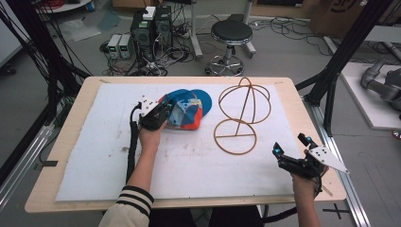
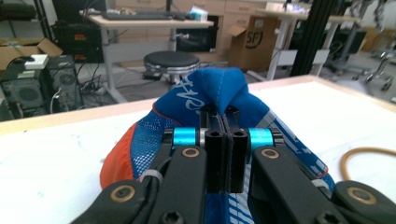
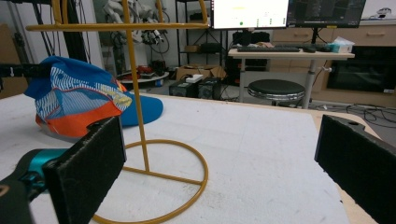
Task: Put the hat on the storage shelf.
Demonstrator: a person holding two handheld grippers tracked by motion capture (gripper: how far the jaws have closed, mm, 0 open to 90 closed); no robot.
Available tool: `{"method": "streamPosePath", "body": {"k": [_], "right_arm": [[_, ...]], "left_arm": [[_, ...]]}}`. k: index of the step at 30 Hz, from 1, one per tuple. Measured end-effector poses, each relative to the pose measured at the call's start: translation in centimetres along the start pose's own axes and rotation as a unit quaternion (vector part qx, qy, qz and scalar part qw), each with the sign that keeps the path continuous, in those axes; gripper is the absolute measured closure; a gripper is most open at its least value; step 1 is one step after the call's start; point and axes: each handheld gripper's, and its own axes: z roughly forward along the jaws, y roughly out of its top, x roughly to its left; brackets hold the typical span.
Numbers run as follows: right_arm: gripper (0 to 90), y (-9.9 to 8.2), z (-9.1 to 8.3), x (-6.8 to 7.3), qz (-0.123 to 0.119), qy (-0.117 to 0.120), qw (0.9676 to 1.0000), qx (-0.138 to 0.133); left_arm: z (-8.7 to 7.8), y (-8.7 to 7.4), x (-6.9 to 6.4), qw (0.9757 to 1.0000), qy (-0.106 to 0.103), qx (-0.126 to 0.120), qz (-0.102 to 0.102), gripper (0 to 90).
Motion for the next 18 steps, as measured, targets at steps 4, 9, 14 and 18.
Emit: {"method": "streamPosePath", "body": {"k": [4,9,14,18], "right_arm": [[1.7,0.0,0.0,0.0,0.002,-0.002,1.0000,0.002],[1.7,0.0,0.0,-0.1,0.003,-0.002,1.0000,0.000],[1.7,0.0,-0.1,-0.1,0.002,-0.002,1.0000,-0.001],[1.7,0.0,-0.2,-0.2,0.003,-0.003,1.0000,-0.001]], "left_arm": [[-0.1,0.9,-0.3,0.9998,-0.009,-0.014,-0.006,88.9],[-0.3,2.2,-1.0,0.9986,-0.023,-0.044,-0.017,89.0],[-0.6,3.3,-1.5,0.9969,-0.028,-0.067,-0.030,89.0],[-0.7,4.2,-1.8,0.9960,-0.021,-0.077,-0.041,89.1]]}}
